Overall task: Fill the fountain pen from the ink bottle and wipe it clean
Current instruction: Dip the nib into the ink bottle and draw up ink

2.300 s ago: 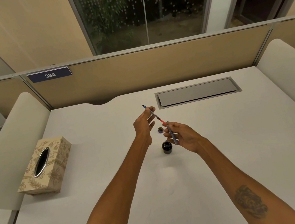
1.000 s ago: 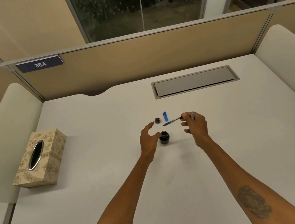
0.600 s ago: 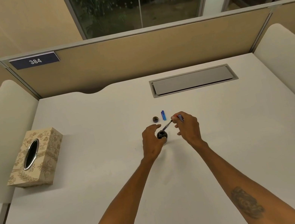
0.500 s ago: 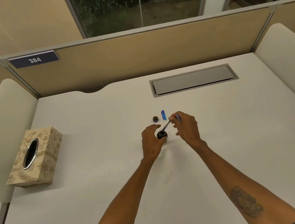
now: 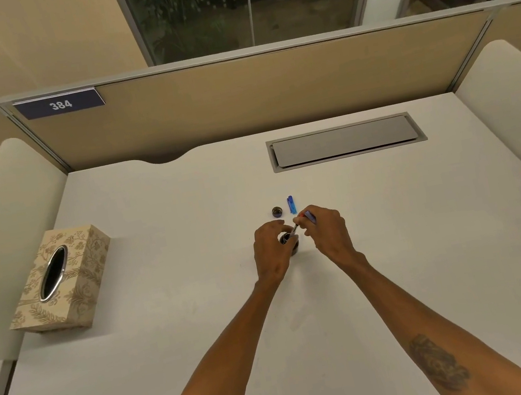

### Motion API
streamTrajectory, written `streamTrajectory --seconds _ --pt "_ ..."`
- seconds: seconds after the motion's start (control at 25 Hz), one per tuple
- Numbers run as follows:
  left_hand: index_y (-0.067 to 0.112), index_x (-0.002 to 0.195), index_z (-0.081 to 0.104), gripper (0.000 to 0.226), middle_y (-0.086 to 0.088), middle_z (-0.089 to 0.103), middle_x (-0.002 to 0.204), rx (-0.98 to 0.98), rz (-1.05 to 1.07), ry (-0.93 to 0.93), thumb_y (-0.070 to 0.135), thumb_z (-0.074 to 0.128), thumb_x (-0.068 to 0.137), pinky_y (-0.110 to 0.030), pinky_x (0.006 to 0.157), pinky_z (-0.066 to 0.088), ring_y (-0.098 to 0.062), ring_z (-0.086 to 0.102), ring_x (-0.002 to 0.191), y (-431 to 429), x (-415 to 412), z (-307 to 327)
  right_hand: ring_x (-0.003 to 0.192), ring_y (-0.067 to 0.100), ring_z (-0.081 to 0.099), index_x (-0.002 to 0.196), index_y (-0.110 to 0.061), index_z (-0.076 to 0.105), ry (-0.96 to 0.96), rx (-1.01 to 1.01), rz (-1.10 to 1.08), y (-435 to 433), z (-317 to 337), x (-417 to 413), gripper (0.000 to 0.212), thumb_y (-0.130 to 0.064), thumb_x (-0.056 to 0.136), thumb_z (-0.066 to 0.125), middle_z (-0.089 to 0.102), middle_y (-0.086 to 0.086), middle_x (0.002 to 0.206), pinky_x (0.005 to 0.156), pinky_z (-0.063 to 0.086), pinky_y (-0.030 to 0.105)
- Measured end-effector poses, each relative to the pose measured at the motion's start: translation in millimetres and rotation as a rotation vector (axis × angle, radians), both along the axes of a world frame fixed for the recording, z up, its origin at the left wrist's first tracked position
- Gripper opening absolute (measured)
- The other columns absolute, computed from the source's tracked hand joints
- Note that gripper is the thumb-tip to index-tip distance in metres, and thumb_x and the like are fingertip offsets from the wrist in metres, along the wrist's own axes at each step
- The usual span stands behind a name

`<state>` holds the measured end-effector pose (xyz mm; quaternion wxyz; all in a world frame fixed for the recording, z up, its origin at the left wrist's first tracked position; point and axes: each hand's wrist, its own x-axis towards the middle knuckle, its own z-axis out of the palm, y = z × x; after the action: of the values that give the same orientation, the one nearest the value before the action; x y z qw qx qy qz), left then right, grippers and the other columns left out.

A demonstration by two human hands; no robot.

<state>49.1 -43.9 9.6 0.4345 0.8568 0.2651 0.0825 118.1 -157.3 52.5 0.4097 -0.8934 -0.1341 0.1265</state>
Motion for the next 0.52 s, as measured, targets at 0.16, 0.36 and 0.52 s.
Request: streamTrajectory --seconds 0.16,0.36,0.52 --pt "0.014 0.104 0.076 0.024 -0.003 0.068 0.125 -0.008 0.015 -0.001 0.030 0.074 0.086 -0.024 0.101 0.033 -0.020 0.054 0.121 1.4 0.6 -2.8 0.073 0.022 0.072 0.097 -0.003 0.069 0.060 0.050 -0.030 -1.1 1.5 -0.5 0.030 -0.032 0.093 0.064 0.074 0.010 0.088 0.065 0.055 0.027" --pt "0.012 0.101 0.077 0.022 -0.004 0.067 0.125 0.027 0.003 -0.007 0.028 0.074 0.086 -0.031 0.103 0.037 -0.021 0.053 0.122 4.5 2.1 -2.3 0.080 0.027 0.073 0.107 -0.002 0.068 0.140 0.086 -0.012 -2.3 3.3 5.1 0.033 -0.031 0.095 0.060 0.074 0.014 0.094 0.070 0.062 0.038" --pt "0.011 0.098 0.079 0.019 -0.003 0.067 0.126 0.047 -0.023 -0.014 0.024 0.075 0.085 -0.031 0.103 0.037 -0.020 0.052 0.123 6.4 4.2 0.9 0.100 0.027 0.068 0.119 -0.004 0.065 0.007 -0.008 -0.040 -2.8 8.1 12.9 0.035 -0.028 0.103 0.044 0.072 0.013 0.109 0.090 0.048 0.029"
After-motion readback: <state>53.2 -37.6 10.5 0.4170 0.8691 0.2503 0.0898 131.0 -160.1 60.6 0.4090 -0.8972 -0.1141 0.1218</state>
